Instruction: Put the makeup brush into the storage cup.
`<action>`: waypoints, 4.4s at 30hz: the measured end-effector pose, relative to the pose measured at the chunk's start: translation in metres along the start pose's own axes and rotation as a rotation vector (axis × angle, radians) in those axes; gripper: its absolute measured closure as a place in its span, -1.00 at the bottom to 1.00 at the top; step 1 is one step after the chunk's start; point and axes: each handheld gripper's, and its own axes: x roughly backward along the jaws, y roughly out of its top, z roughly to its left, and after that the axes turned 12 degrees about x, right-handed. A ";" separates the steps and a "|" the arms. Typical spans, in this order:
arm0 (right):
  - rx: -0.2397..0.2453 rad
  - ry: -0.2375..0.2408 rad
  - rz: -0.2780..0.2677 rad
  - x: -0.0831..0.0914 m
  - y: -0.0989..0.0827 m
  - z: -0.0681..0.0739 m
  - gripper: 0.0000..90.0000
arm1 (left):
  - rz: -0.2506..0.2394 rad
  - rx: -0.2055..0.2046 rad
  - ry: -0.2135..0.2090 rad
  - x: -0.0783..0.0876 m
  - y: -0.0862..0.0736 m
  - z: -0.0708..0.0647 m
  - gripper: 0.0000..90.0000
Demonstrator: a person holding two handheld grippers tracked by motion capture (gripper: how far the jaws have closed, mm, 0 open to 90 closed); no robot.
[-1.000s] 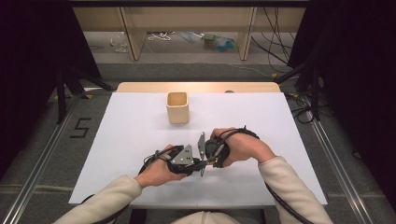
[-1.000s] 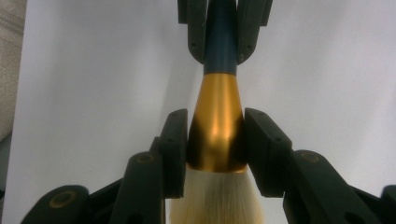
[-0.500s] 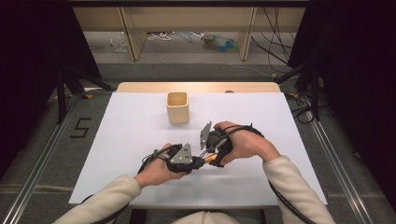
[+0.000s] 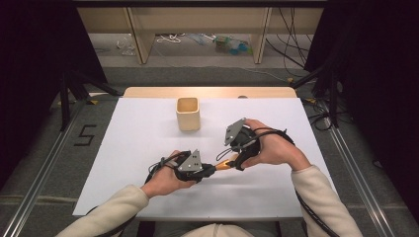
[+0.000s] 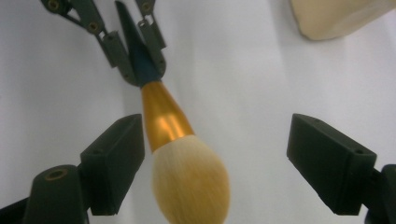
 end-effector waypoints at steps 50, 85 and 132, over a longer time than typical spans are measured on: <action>-0.557 -0.216 -0.724 -0.015 -0.048 0.031 -0.49 | -0.370 0.209 0.192 0.032 0.012 0.012 0.66; -0.647 -0.225 -0.771 -0.027 -0.020 0.028 -0.27 | -0.389 0.200 0.186 0.031 0.014 0.009 0.66; -0.689 -0.227 -0.856 -0.028 -0.012 0.024 0.45 | -0.377 0.183 0.181 0.025 0.012 0.008 0.63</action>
